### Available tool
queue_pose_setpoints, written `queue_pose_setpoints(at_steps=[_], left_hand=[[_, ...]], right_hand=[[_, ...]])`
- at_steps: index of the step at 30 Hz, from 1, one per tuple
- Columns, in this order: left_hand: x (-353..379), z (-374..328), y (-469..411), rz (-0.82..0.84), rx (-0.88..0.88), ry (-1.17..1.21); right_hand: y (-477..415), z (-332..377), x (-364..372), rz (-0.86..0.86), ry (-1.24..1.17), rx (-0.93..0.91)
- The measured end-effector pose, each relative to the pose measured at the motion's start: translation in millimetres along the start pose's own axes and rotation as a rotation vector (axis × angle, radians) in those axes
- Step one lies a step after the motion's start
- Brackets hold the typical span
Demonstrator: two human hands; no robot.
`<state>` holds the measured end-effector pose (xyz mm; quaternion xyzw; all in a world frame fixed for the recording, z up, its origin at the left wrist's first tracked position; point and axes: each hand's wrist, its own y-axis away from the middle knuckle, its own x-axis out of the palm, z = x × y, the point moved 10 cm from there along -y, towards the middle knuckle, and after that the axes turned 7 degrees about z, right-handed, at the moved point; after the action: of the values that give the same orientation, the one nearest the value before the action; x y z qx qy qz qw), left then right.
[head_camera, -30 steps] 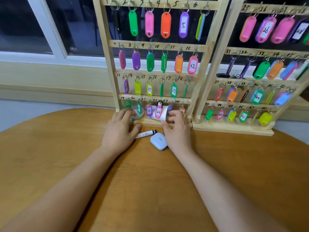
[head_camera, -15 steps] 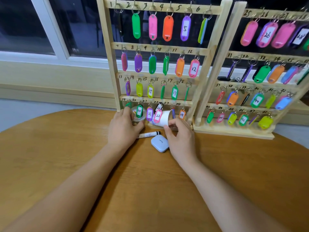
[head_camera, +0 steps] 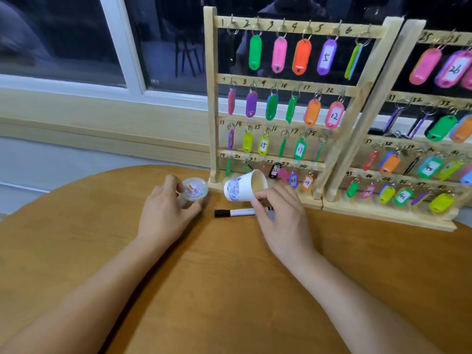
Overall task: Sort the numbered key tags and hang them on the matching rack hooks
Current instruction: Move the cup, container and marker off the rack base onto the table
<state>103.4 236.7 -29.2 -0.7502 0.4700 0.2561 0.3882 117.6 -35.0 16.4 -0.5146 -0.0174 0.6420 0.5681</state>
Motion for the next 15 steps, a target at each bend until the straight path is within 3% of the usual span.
queue_pose_setpoints(at_steps=[7, 15], left_hand=[[-6, 49, -22, 0.001, -0.145, -0.006], [-3, 75, -48, 0.001, -0.179, -0.041]], right_hand=[[-70, 48, 69, 0.131, 0.188, -0.182], [-109, 65, 134, 0.335, 0.45, -0.131]])
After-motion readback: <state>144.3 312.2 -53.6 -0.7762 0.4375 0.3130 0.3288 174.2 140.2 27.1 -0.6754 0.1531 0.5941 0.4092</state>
